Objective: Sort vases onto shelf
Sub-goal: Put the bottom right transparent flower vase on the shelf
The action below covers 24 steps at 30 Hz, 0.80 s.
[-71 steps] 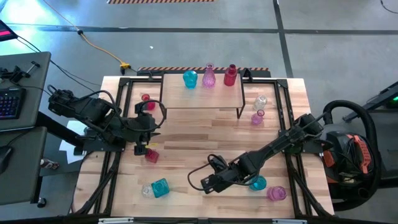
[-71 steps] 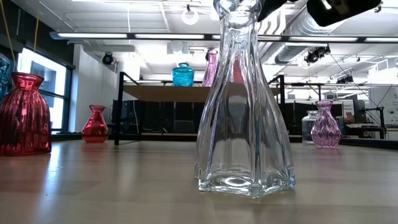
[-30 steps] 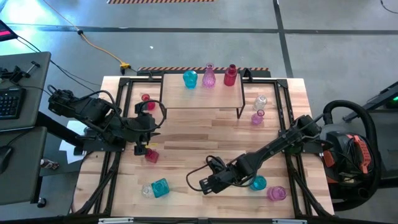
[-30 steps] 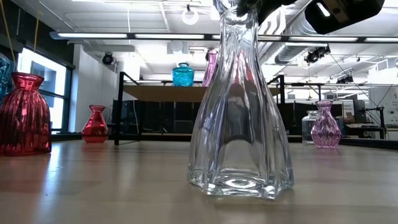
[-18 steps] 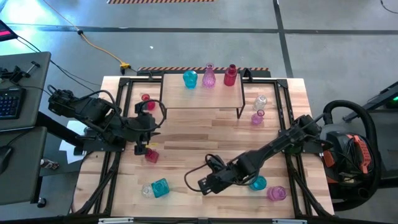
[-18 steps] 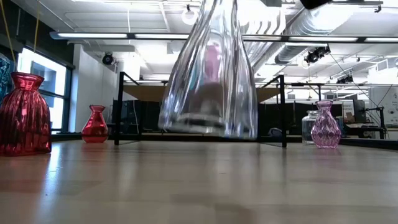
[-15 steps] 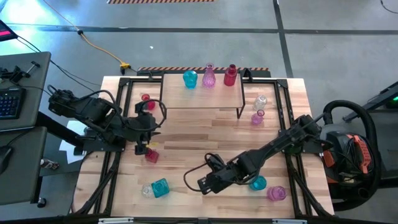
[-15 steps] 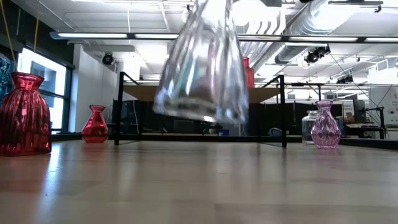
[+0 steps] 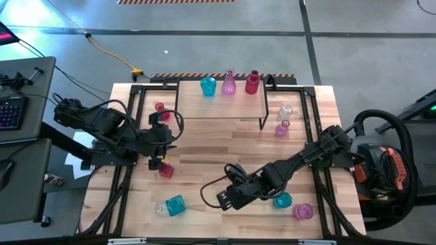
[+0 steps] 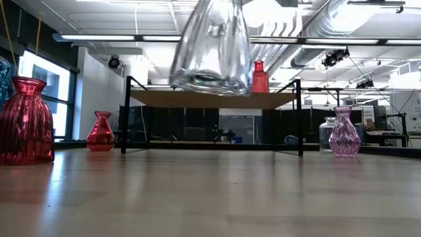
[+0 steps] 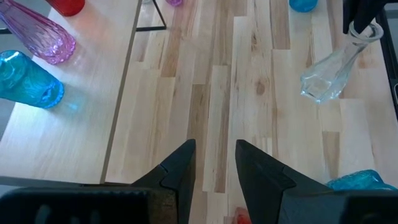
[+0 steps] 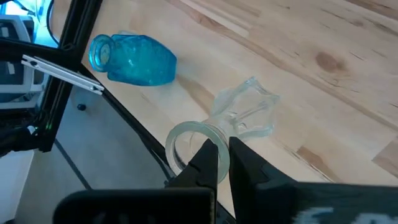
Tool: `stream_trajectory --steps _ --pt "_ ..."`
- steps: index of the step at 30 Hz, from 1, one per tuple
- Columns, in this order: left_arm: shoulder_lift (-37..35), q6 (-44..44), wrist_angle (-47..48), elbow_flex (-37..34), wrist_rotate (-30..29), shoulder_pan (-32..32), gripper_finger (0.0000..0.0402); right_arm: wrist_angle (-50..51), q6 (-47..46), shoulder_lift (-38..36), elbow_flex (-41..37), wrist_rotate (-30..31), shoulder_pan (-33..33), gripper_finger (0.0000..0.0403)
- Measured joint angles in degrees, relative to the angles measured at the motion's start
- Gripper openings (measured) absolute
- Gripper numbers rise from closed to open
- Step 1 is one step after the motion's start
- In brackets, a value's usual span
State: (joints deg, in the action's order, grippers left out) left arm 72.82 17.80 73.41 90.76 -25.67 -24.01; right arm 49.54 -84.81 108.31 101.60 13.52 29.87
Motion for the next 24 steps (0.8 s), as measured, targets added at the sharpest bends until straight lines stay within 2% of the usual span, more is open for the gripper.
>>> stream_trajectory --steps 9,14,18,21,24 --pt "0.0 0.0 0.0 0.0 -0.1 0.0 0.0106 0.0 0.1 0.0 0.0 -1.1 -0.7 0.0" --pt "0.0 0.0 -0.4 0.0 -2.7 0.3 0.0106 0.0 0.5 0.0 0.0 -1.7 -1.3 0.0" --pt "0.0 0.1 -2.6 0.0 -1.8 0.5 0.0107 0.0 1.1 0.0 0.0 -2.4 -1.8 0.0" --pt "0.0 2.5 -4.3 0.0 0.0 0.9 0.0118 0.0 1.3 0.0 0.0 -2.4 -2.4 0.0" --pt "0.0 3.3 -4.3 0.0 -0.5 2.1 0.0147 -0.1 2.5 0.0 0.0 -2.9 -3.1 0.0"
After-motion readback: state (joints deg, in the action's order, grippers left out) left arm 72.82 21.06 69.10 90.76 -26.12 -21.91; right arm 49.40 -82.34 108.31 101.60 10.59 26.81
